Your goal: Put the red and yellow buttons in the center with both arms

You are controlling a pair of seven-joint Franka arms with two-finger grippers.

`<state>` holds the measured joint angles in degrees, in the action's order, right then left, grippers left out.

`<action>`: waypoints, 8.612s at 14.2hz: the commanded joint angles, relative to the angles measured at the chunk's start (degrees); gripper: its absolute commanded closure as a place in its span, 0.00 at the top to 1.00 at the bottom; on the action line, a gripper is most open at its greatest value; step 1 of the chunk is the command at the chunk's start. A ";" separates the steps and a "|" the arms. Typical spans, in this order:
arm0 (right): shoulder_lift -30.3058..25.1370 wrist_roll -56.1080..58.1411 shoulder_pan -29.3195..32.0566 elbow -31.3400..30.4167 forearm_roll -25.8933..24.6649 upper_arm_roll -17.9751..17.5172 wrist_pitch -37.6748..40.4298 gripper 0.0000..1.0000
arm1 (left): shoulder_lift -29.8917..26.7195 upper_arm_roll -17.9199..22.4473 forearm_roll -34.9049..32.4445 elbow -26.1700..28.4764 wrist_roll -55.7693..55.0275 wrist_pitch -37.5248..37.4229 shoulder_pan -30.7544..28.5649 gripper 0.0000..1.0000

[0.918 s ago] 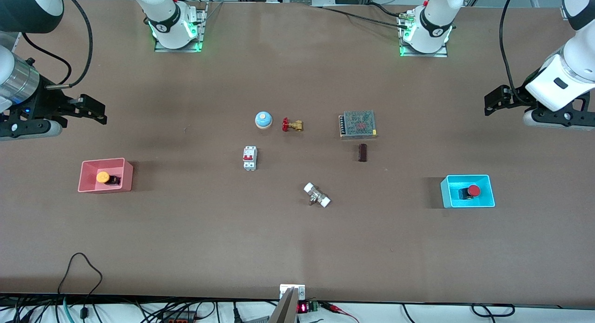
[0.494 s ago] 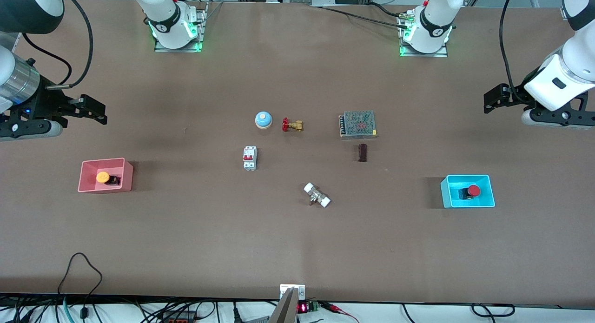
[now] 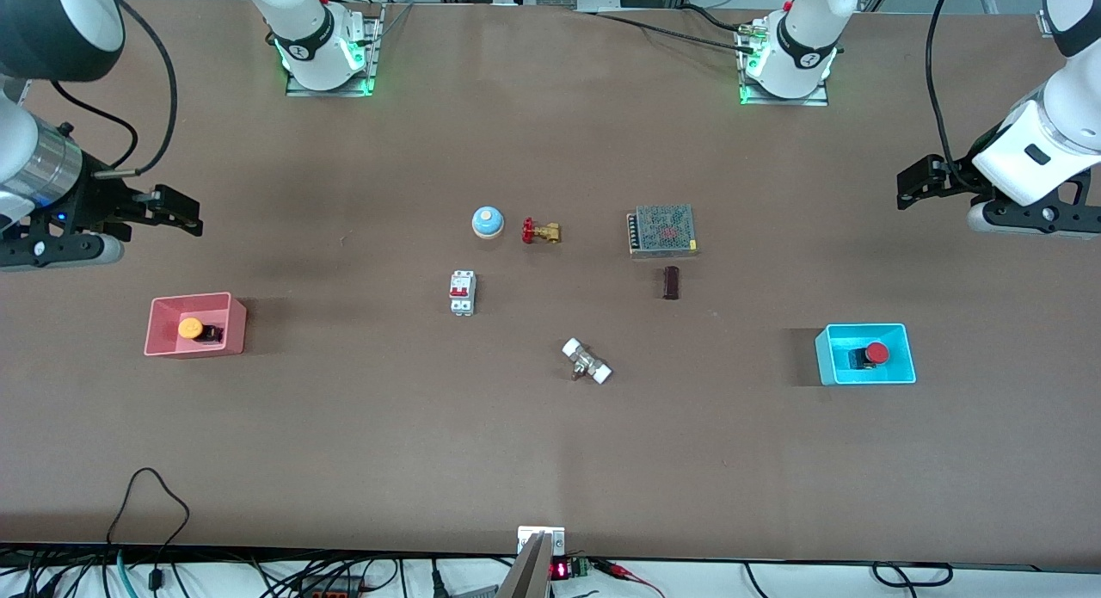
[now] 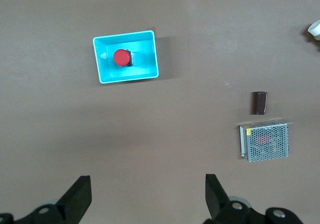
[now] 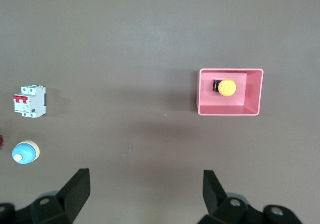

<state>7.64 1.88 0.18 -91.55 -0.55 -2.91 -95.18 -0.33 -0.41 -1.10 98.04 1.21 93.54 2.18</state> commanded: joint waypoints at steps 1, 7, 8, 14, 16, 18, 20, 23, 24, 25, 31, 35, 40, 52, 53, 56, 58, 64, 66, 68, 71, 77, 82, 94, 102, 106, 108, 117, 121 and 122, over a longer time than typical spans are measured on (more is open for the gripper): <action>-0.26 0.06 0.87 -2.57 -1.11 -0.34 -0.18 1.00 | 0.59 0.41 0.75 -1.53 0.98 -1.08 0.11 1.00; 0.97 14.03 5.61 -11.36 -7.00 -0.43 -14.66 1.00 | 0.76 0.06 0.75 -1.53 0.98 -0.99 0.46 1.00; 1.84 14.12 5.88 -12.76 -7.00 -0.34 -17.73 1.00 | 0.68 0.06 0.75 -1.36 0.98 -1.25 0.55 1.00; 8.17 21.58 8.95 -15.67 -1.30 -0.43 -31.98 1.00 | 0.76 0.14 0.75 -1.44 1.07 -1.60 0.11 1.00; 9.66 22.29 10.00 -17.42 -1.12 -0.43 -36.02 1.00 | 1.11 0.49 0.40 -1.36 0.98 -1.60 0.11 1.00; 11.16 22.29 10.89 -18.57 -1.12 -0.43 -38.67 1.00 | 3.57 0.85 0.40 -2.14 0.63 -1.08 -0.24 1.00; 12.57 22.21 11.76 -18.58 -1.12 -0.43 -38.94 1.00 | 7.42 0.93 0.75 -4.59 0.19 -1.08 -1.12 1.00; 14.32 22.29 12.64 -18.58 -1.12 -0.34 -39.99 1.00 | 15.33 0.93 1.89 -11.62 0.10 -4.05 -2.70 1.00; 14.76 22.29 12.91 -18.58 -1.12 -0.43 -40.52 1.00 | 16.57 0.93 2.07 -12.51 0.28 -4.59 -3.05 1.00; 15.29 22.29 13.00 -18.58 -1.12 -0.34 -40.61 1.00 | 18.41 0.93 2.07 -12.95 0.45 -4.33 -3.84 1.00; 17.58 22.47 13.09 -18.40 -1.38 -0.34 -44.04 1.00 | 35.64 1.02 1.10 -24.29 0.98 -0.14 -5.95 1.00; 19.16 23.00 13.35 -18.40 -1.73 -0.34 -46.59 1.00 | 37.50 1.02 -0.12 -19.74 1.16 11.47 -6.40 1.00; 20.74 25.72 14.75 -18.22 -1.82 -0.34 -48.87 1.00 | 37.94 1.02 -0.74 -10.25 4.94 25.62 -6.48 1.00; 22.33 24.76 14.67 -17.96 -1.47 -0.34 -49.40 0.85 | 37.85 0.93 -0.65 -0.74 6.87 38.30 -7.19 0.76; 22.41 24.76 14.67 -17.87 -1.47 -0.34 -49.40 0.80 | 37.77 0.93 -0.65 -0.83 6.87 38.13 -7.19 0.64; 22.42 24.67 14.58 -17.96 -1.29 -0.34 -49.31 0.60 | 37.68 0.93 -0.57 -1.18 6.70 37.95 -7.19 0.37; 22.42 24.67 14.49 -17.96 -1.29 -0.34 -49.31 0.50 | 37.50 0.93 -0.48 -1.53 6.78 37.95 -7.28 0.27; 22.42 24.58 14.32 -17.96 -1.29 -0.43 -48.96 0.14 | 31.89 0.85 -0.57 -2.15 6.52 32.96 -7.19 0.26; 20.93 25.19 14.41 -17.96 -1.29 -0.43 -48.18 0.14 | 28.99 0.41 -0.57 -2.23 6.17 29.09 -7.01 0.26; 16.46 25.28 14.23 -17.87 -1.29 -0.52 -40.74 0.14 | 27.66 0.14 -0.57 -3.19 5.91 26.36 -6.57 0.26; 9.60 24.41 12.66 -17.87 -0.94 -0.61 -30.36 0.14 | 27.75 -0.91 0.14 -7.50 1.89 20.21 -4.47 0.26; 4.31 6.42 7.29 -18.31 -0.76 -8.68 -23.73 0.14 | 29.76 -1.18 0.22 -8.30 -16.84 19.84 6.95 0.26; 5.54 -0.99 1.67 -22.95 -3.04 -10.36 -33.02 0.14 | 35.47 -1.18 0.22 -8.04 -20.63 30.27 14.07 0.27; 16.26 -3.02 -2.47 -28.95 -5.95 -10.36 -52.30 0.15 | 42.25 -1.18 0.14 -7.25 -30.30 40.41 20.15 0.28; 17.23 -3.11 -2.38 -28.77 -6.30 -10.36 -52.30 0.41 | 42.51 -1.09 -0.30 -7.42 -29.87 40.50 20.59 1.00; 17.14 -3.11 -2.29 -28.51 -6.21 -10.36 -52.30 0.64 | 40.77 -1.00 -0.65 -7.42 -29.25 39.62 20.32 1.00; 16.97 -3.02 -2.21 -27.98 -6.21 -10.36 -52.04 0.71 | 37.96 -0.91 -0.65 -7.51 -29.51 37.35 20.24 1.00; 9.43 -2.49 1.74 -12.61 3.71 -10.10 -29.56 1.00 | 28.46 0.23 -2.50 -14.87 -19.17 15.84 16.11 1.00; -1.02 -2.75 2.01 -11.81 3.37 -7.03 -23.58 1.00 | 23.46 0.23 -2.59 -18.14 -9.57 1.51 11.54 1.00; -3.14 -2.75 2.36 -11.55 3.11 -6.15 -21.56 1.00 | 22.66 0.23 -2.50 -18.32 -8.78 0.78 10.23 1.00</action>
<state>9.88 -0.25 2.12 -102.12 2.07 -10.05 -120.27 24.69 0.19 -2.73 79.66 -10.52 97.91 14.19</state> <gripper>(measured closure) 0.000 0.000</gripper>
